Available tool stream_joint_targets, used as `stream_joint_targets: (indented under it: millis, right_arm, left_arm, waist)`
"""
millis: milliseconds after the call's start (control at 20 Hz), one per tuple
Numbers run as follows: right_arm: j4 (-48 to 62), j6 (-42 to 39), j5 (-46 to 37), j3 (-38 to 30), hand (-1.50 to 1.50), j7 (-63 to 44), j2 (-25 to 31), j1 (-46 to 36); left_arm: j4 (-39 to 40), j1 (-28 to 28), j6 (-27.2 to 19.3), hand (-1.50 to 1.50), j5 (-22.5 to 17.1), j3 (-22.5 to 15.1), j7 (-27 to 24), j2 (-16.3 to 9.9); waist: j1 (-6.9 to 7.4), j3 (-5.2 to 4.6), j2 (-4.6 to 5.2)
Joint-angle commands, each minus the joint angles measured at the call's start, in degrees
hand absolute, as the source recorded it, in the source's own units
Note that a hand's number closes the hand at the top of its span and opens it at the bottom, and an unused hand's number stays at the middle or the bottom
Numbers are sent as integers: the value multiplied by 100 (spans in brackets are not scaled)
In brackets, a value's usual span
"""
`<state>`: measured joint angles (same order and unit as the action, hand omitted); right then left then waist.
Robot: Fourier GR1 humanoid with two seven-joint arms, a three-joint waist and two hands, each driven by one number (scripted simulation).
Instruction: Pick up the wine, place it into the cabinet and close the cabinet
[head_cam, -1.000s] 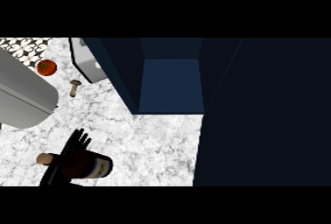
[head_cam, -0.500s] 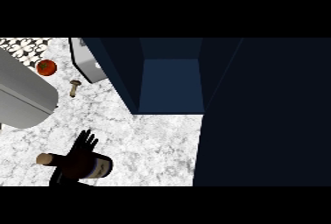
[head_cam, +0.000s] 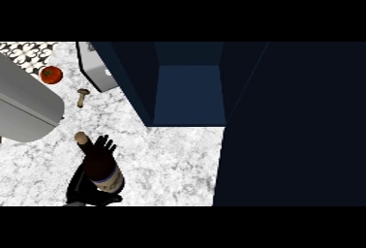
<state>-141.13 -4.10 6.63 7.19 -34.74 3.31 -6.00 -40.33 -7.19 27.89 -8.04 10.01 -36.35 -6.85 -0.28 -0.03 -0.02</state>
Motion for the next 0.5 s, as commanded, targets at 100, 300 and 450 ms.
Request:
stream_joint_targets:
  millis: [100,300,450]
  right_arm:
    - [-332,-164,462,-276,-150,-97,82,220]
    - [-713,7,375,-94,-150,-580,54,56]
    - [-255,-333,693,-465,-150,69,71,342]
  left_arm:
    - [-192,-101,-163,150,-237,-11,58,386]
    - [-575,207,176,150,-572,50,560,188]
    - [1,-168,-11,150,-293,-96,99,418]
  waist:
    - [9,3,-2]
    - [27,3,-9]
    - [-3,2,3]
